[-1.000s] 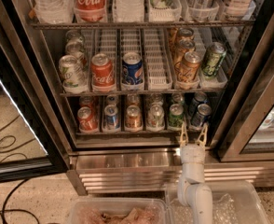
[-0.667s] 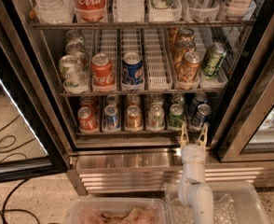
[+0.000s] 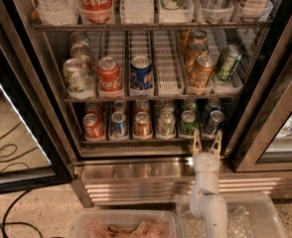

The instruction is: Pick pepsi can from bottom shelf of fridge

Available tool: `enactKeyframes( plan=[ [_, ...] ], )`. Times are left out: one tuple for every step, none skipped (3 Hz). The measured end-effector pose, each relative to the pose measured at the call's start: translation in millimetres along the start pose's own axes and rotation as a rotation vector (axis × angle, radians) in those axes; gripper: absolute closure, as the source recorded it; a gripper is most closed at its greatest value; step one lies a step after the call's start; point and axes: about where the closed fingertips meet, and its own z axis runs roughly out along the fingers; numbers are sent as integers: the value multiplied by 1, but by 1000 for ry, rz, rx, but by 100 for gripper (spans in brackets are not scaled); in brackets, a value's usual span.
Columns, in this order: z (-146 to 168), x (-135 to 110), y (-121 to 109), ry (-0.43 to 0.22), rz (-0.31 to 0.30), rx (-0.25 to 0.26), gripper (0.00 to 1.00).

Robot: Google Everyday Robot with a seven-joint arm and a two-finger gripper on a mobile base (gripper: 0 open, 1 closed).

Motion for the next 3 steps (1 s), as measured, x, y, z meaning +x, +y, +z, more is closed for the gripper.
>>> enactKeyframes(
  plan=[
    [6,-2,-7,-14,-1,26,34],
    [12,-3,-13,-26,-6,51,34],
    [15,-2,-17,-31,-10,71,35]
  ],
)
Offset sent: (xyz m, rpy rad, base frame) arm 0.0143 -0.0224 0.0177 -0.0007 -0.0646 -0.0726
